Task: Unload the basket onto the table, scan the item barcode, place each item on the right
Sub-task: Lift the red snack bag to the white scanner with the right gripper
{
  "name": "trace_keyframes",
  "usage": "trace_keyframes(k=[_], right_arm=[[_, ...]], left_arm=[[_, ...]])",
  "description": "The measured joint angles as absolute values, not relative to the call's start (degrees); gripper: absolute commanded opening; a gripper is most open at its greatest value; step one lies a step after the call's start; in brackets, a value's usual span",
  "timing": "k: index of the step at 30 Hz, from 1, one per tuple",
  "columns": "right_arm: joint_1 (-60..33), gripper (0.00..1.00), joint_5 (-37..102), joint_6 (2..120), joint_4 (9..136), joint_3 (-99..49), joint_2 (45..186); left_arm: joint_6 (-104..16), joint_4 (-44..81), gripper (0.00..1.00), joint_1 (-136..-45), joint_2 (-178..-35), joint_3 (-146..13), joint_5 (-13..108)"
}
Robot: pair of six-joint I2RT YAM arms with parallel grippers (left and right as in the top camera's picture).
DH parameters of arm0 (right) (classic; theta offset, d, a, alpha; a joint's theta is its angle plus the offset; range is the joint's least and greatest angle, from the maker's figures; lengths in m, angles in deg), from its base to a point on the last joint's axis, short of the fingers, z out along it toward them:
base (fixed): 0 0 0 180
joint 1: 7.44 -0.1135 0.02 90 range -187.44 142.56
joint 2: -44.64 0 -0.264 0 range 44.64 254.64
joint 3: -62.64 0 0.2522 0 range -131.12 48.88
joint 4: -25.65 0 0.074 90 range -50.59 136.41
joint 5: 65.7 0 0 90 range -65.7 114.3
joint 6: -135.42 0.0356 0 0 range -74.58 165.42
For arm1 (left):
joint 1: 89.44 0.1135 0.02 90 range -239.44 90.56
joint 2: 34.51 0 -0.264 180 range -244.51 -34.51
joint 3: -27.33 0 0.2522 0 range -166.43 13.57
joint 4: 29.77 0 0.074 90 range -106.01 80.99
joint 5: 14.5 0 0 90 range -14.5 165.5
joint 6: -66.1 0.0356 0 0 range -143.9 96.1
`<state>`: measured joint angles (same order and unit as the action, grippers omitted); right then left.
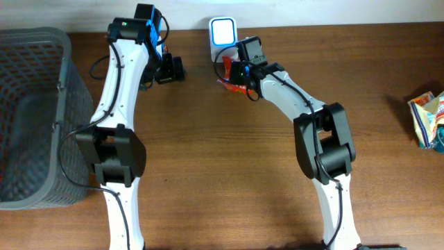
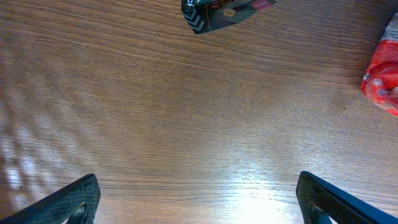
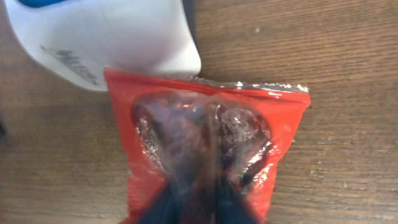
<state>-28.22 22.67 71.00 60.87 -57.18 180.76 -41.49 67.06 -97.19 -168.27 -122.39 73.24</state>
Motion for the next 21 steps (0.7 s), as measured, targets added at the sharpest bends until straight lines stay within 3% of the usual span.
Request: trace_keyframes(k=[12, 21], right_arm=[[-28.2, 0.04, 22.2, 70.1, 61.0, -58.0, 178.0], [-28.3, 0.04, 22.3, 64.4, 46.1, -60.3, 172.8]], left_arm=[[-41.5, 67.1, 0.99, -97.2, -168.3, -122.4, 73.2], [-41.5, 67.1, 0.99, -97.2, -168.3, -122.4, 73.2]])
